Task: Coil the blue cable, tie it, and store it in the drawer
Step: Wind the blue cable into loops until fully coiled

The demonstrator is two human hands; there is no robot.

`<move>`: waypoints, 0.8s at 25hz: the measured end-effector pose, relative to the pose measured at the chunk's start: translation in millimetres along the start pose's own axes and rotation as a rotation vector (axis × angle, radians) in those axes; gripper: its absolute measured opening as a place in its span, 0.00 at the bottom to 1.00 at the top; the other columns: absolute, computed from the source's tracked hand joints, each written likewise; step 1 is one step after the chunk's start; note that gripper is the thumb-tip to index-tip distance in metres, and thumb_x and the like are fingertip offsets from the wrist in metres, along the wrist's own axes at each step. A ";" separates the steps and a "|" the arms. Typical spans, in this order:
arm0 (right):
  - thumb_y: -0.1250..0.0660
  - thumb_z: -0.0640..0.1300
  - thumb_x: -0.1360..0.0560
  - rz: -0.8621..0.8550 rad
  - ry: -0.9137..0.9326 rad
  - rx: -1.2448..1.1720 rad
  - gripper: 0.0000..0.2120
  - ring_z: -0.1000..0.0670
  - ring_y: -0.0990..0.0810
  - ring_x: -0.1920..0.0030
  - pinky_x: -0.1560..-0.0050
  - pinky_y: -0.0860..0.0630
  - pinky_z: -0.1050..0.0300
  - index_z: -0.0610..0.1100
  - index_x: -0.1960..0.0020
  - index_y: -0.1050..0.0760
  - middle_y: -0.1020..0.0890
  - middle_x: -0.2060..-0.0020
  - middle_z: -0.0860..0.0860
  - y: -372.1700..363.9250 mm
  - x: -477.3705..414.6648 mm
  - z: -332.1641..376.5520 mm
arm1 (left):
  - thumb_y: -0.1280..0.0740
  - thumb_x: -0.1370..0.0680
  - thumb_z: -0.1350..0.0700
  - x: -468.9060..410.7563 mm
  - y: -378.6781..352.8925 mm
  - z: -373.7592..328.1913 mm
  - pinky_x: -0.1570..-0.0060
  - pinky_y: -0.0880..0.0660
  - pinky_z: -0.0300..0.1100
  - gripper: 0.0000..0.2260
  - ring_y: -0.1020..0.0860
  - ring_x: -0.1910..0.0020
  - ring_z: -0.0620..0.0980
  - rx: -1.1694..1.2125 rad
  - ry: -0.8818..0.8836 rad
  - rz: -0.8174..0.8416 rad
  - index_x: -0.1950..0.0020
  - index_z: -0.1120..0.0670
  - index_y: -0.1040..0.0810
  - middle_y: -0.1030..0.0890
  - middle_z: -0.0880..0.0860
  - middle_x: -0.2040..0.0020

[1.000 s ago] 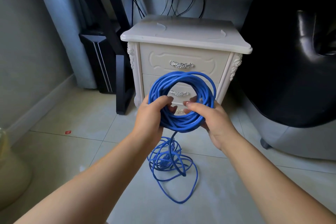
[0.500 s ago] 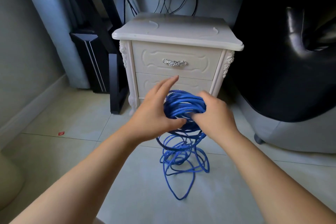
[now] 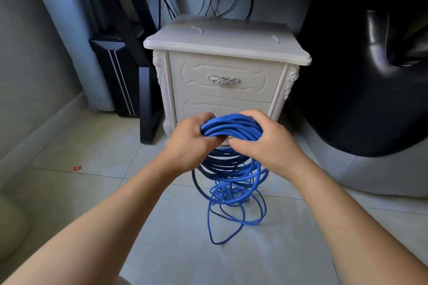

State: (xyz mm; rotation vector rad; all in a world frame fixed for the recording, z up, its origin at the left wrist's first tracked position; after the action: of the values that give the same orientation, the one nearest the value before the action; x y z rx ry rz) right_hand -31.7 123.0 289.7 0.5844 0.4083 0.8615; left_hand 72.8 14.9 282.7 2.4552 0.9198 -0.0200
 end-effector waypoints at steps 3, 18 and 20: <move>0.23 0.54 0.36 0.150 -0.022 -0.354 0.22 0.58 0.17 0.50 0.48 0.25 0.61 0.56 0.44 0.24 0.16 0.52 0.58 -6.7 -3.5 -8.5 | 0.31 0.31 0.54 -1.6 7.6 4.6 0.61 0.25 0.49 0.07 0.29 0.69 0.48 0.205 0.051 -0.059 0.57 0.57 0.21 0.26 0.51 0.69; 0.24 0.44 0.31 -0.017 -0.150 -0.699 0.20 0.45 0.17 0.47 0.39 0.23 0.43 0.48 0.41 0.23 0.16 0.54 0.52 -21.0 -7.4 -29.6 | 0.32 0.24 0.63 -5.1 18.1 20.0 0.58 0.20 0.45 0.08 0.35 0.73 0.48 0.766 0.183 -0.249 0.61 0.54 0.24 0.35 0.52 0.74; 0.25 0.47 0.33 -0.041 -0.175 -0.716 0.16 0.46 0.16 0.51 0.38 0.24 0.42 0.47 0.47 0.21 0.16 0.58 0.51 -19.6 -7.5 -32.8 | 0.35 0.22 0.63 -1.9 2.3 16.1 0.59 0.22 0.43 0.08 0.36 0.74 0.47 0.864 0.219 -0.175 0.60 0.56 0.26 0.36 0.50 0.75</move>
State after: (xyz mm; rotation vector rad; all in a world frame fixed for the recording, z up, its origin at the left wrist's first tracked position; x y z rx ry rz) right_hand -42.9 117.2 252.8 -0.0139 -0.0605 0.8407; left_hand 75.4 4.7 270.2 3.1869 1.4465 -0.2643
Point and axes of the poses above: each hand's wrist, its own x-axis away from the middle knuckle, its own y-axis out of the back of the hand, z = x × y, the point moved 10 cm from there along -x, towards the middle knuckle
